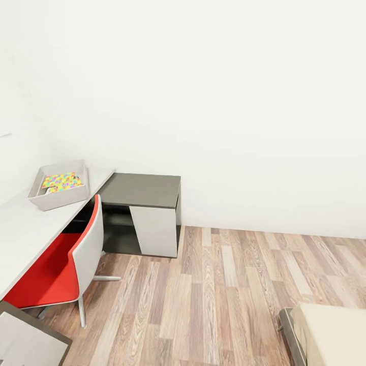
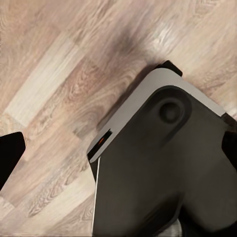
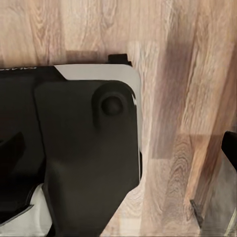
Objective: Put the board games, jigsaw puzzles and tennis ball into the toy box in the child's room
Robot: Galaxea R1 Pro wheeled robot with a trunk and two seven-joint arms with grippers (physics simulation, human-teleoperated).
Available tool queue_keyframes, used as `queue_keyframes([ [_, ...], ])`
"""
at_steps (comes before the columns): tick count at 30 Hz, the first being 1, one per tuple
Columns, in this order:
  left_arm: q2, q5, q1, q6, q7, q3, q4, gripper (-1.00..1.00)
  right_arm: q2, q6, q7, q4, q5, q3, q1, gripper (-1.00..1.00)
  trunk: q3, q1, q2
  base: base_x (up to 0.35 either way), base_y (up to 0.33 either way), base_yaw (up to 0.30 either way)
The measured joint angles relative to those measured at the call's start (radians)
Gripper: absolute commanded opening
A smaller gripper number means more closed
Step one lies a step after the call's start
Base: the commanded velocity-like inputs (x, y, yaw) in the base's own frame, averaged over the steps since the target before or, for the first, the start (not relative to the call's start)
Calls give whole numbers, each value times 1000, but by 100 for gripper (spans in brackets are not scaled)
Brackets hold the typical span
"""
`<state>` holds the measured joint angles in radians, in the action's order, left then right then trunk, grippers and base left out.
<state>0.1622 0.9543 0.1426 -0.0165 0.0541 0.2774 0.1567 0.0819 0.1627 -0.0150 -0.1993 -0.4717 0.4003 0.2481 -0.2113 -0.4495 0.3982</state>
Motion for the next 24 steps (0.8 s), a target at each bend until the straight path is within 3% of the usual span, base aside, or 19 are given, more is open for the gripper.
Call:
queue_keyframes([
  [10,-41,3,-92,-8,4,0,-1,100,-1,-11,-3,19,-1,-1,-130,100,0,0,0,-3,0,0],
  [24,-57,1,-127,-8,4,0,-2,100,-1,-13,-3,21,-1,-4,-158,100,0,0,0,0,0,0],
])
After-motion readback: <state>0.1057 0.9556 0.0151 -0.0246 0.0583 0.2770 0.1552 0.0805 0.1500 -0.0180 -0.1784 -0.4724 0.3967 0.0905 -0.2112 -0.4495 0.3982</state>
